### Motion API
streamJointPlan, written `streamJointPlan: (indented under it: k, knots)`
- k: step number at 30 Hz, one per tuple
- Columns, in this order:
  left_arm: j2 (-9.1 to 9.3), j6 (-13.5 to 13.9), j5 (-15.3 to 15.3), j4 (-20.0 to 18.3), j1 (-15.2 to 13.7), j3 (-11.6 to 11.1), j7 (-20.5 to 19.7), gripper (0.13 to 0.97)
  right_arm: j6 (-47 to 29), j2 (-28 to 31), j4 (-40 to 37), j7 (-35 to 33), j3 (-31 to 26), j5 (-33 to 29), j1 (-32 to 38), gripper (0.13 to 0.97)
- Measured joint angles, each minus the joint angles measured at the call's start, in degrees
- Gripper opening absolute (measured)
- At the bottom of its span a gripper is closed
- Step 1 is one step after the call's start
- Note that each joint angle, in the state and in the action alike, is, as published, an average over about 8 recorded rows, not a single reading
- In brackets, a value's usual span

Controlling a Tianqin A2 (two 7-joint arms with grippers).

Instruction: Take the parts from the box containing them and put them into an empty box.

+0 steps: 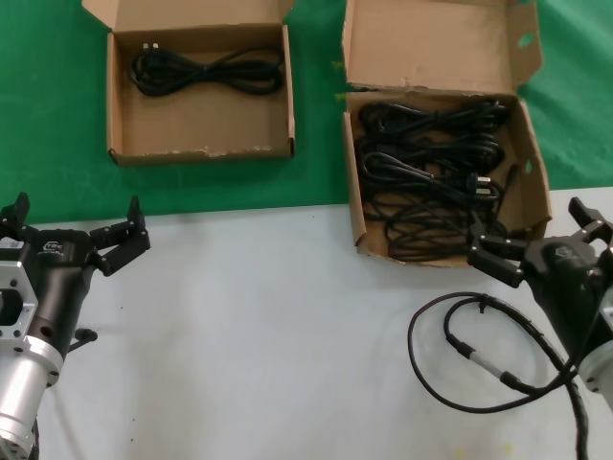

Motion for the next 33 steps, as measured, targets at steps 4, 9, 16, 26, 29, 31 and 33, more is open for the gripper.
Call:
streamJointPlan:
  k: [4, 9, 16, 26, 29, 31, 33]
  knots:
    - [0.00, 0.0, 0.0, 0.0, 0.0, 0.0, 0.0, 0.966, 0.0, 0.0, 0.0, 0.0, 0.0, 0.0, 0.0, 0.966]
    - [0.00, 0.0, 0.0, 0.0, 0.0, 0.0, 0.0, 0.966, 0.0, 0.0, 0.0, 0.0, 0.0, 0.0, 0.0, 0.966]
    - [0.00, 0.0, 0.0, 0.0, 0.0, 0.0, 0.0, 0.966, 0.0, 0.0, 0.0, 0.0, 0.0, 0.0, 0.0, 0.966]
    - [0.00, 0.0, 0.0, 0.0, 0.0, 0.0, 0.0, 0.966, 0.0, 0.0, 0.0, 0.0, 0.0, 0.0, 0.0, 0.966]
    - [0.00, 0.0, 0.0, 0.0, 0.0, 0.0, 0.0, 0.966, 0.0, 0.0, 0.0, 0.0, 0.0, 0.0, 0.0, 0.966]
    - [0.00, 0.0, 0.0, 0.0, 0.0, 0.0, 0.0, 0.966, 0.0, 0.0, 0.0, 0.0, 0.0, 0.0, 0.0, 0.966]
    - [0.00, 0.0, 0.0, 0.0, 0.0, 0.0, 0.0, 0.966, 0.0, 0.0, 0.0, 0.0, 0.0, 0.0, 0.0, 0.966]
